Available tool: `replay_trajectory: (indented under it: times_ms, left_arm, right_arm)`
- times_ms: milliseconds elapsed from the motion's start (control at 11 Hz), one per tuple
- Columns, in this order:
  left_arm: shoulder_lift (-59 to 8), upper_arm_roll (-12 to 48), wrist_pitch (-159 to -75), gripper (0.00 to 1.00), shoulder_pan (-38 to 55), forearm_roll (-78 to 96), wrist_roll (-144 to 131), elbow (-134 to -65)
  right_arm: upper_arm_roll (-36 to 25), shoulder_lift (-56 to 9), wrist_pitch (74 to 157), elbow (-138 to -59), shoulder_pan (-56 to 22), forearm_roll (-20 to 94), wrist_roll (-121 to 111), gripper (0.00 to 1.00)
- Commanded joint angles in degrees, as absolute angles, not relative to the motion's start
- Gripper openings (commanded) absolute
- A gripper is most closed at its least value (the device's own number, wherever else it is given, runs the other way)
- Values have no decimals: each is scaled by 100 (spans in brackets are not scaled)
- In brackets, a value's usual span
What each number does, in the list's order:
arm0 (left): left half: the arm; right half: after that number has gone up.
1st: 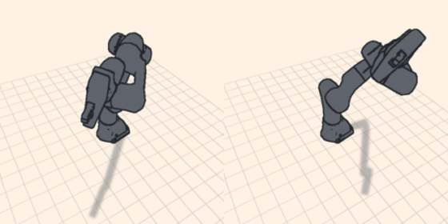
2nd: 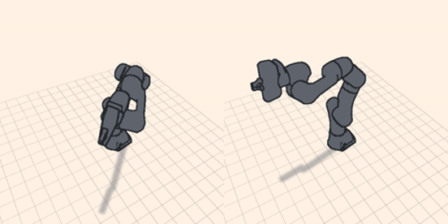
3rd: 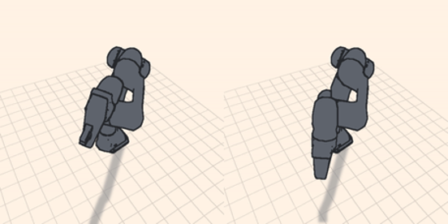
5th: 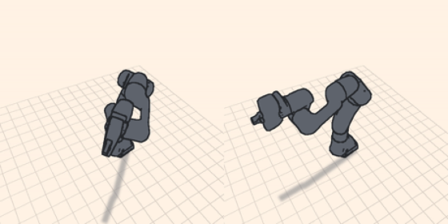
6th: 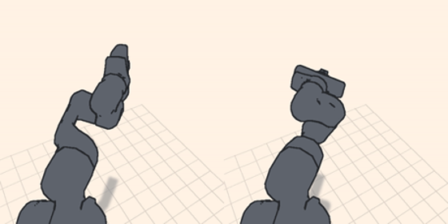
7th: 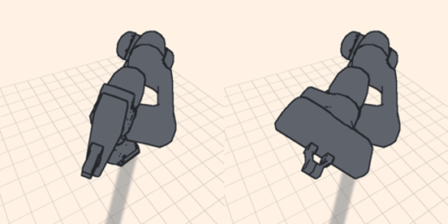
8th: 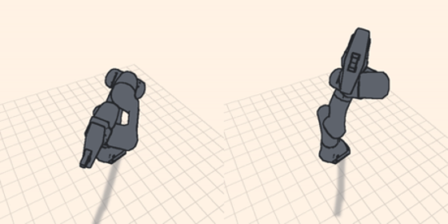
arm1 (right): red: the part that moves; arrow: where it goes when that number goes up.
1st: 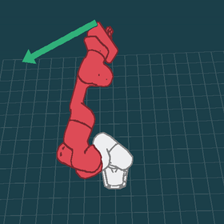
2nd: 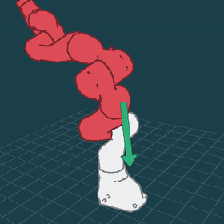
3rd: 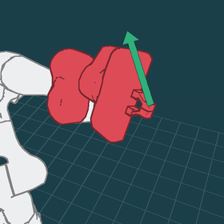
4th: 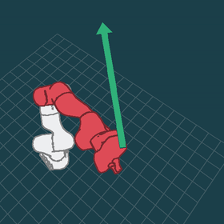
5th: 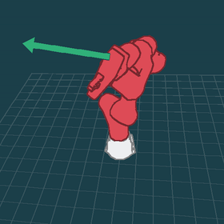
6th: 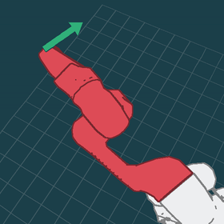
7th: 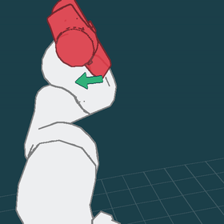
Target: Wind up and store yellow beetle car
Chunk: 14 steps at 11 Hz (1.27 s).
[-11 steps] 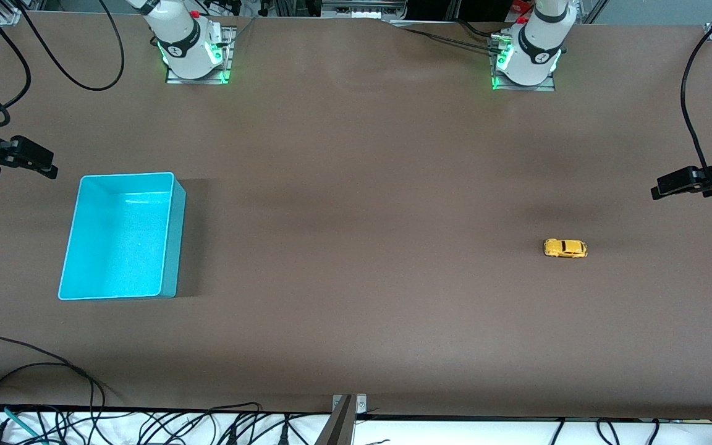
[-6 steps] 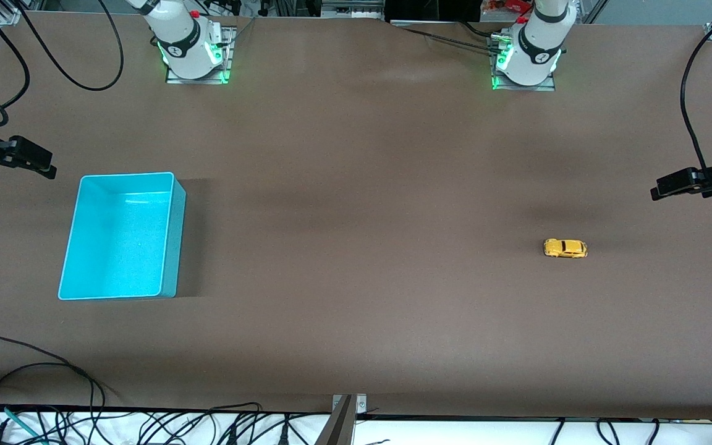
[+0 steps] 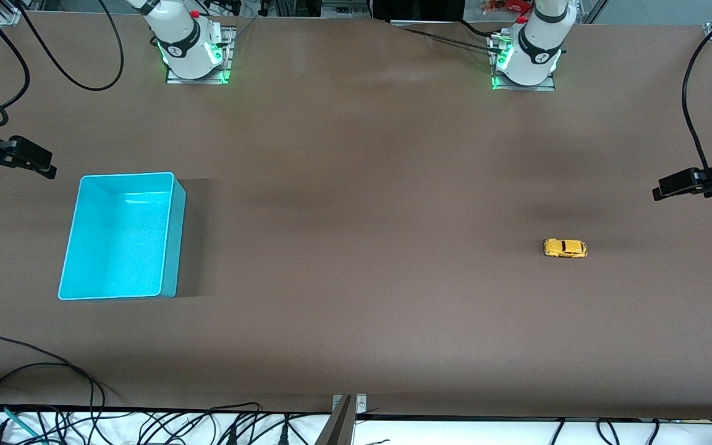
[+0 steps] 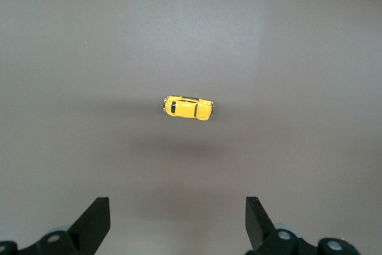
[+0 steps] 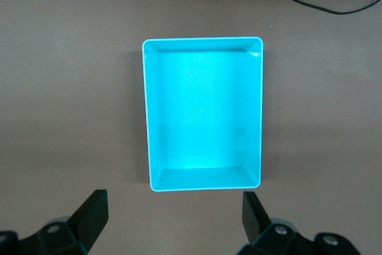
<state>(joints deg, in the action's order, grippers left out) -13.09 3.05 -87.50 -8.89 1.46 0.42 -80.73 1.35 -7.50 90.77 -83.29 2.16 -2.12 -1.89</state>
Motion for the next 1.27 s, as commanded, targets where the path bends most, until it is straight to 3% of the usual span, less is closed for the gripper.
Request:
replay_trajectory:
  times_ms: [0,1178]
  left_arm:
    - [-1301,316,-8728,100,-958,202,184,-8025]
    - [-1564,316,-8692,100,-1212,193,-1067,-8130]
  right_arm:
    - [158,-738,8982,-8244,237,-272,-114,100]
    - [149,-729,8974,-8244,237,-272,-114,100]
